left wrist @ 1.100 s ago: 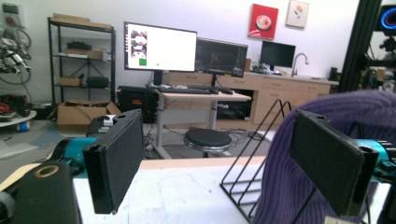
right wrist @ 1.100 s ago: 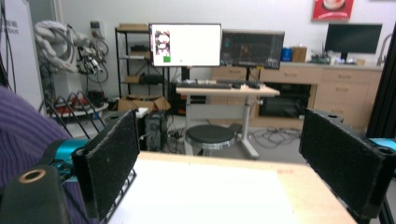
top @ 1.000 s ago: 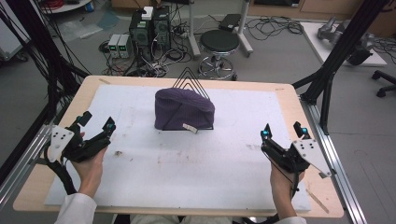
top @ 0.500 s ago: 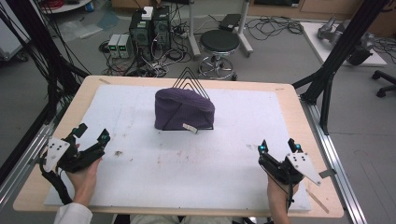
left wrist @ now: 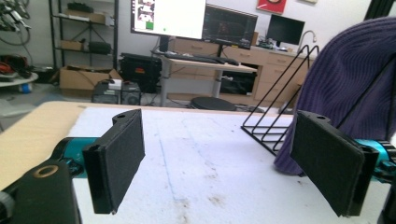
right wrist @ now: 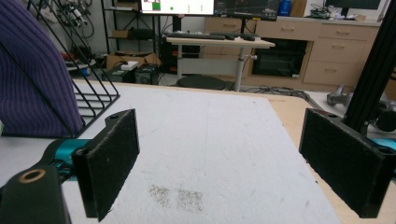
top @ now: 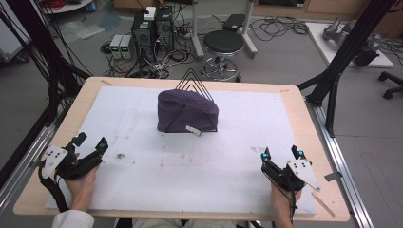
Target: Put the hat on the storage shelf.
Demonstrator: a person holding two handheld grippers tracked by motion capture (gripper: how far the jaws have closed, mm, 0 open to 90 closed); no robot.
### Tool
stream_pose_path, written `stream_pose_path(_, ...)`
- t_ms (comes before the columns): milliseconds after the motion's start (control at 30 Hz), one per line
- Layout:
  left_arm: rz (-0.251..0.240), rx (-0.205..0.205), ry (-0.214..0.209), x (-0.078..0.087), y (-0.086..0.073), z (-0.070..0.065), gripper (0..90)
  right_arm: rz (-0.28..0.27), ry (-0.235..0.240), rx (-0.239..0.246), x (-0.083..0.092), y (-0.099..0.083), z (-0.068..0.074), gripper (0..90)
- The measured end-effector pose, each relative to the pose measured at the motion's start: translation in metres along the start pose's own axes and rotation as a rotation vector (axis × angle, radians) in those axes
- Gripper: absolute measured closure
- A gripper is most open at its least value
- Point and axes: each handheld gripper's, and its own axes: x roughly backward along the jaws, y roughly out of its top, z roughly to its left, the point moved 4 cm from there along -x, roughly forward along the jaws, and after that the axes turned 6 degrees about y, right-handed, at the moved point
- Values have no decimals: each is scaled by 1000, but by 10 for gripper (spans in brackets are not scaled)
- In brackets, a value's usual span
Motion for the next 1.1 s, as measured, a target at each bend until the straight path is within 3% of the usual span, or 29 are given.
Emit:
stream_pose_path(167,29,-20,-2,-1,-4,-1,182,39,1,-6,-2,-6,-1,116)
stream_pose_path(367,36,19,-36,-3,-3,-1,176,31,-6,-26,-1,-7,-6,116)
stream_pose_path(567,35,37,-63,-2,-2,-3,176,17,-10,-8,0,-8,-10,116)
stream_pose_path(800,45,48,-77,-3,-4,-5,176,31,20,62,-2,-8,-1,116)
stream_pose_path(1100,42,78,-78,-2,-4,-3,176,32,21,51,-1,-8,0,116)
